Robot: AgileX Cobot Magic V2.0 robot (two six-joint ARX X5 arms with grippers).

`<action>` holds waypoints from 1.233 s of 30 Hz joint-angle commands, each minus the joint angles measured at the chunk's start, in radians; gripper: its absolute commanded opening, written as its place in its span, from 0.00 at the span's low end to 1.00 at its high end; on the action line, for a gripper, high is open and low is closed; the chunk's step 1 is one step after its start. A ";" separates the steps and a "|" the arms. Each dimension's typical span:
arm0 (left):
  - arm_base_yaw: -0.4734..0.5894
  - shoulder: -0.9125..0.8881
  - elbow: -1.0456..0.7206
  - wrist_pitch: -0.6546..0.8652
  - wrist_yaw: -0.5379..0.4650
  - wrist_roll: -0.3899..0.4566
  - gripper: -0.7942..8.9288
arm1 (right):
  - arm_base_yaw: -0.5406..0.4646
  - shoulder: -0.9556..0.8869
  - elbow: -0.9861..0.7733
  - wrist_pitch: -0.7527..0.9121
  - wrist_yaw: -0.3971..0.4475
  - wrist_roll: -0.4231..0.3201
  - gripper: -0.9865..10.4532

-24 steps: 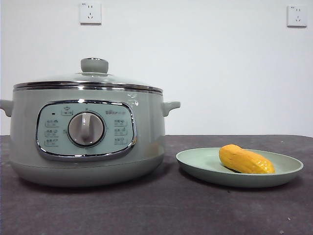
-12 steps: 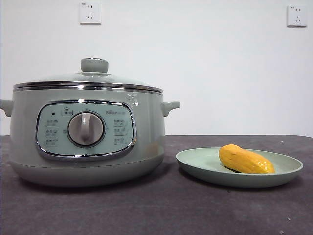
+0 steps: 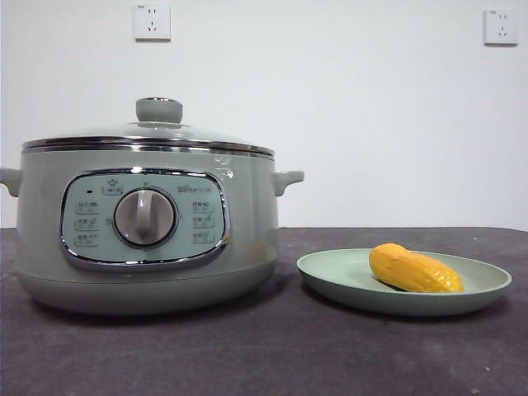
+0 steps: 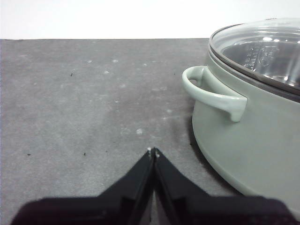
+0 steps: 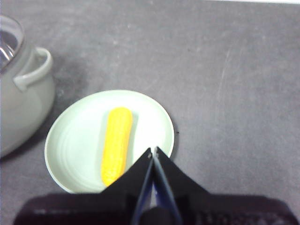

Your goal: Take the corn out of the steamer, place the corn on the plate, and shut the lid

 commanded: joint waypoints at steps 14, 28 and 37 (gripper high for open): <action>0.003 -0.003 -0.017 0.008 -0.004 -0.010 0.08 | -0.296 -0.266 -0.365 0.451 -0.323 -0.111 0.09; 0.003 -0.003 -0.017 0.008 -0.005 -0.010 0.08 | -0.434 -0.438 -0.562 0.437 -0.368 -0.111 0.09; 0.004 -0.003 -0.017 0.008 -0.005 -0.010 0.08 | -0.435 -0.452 -0.586 0.402 -0.370 -0.040 0.09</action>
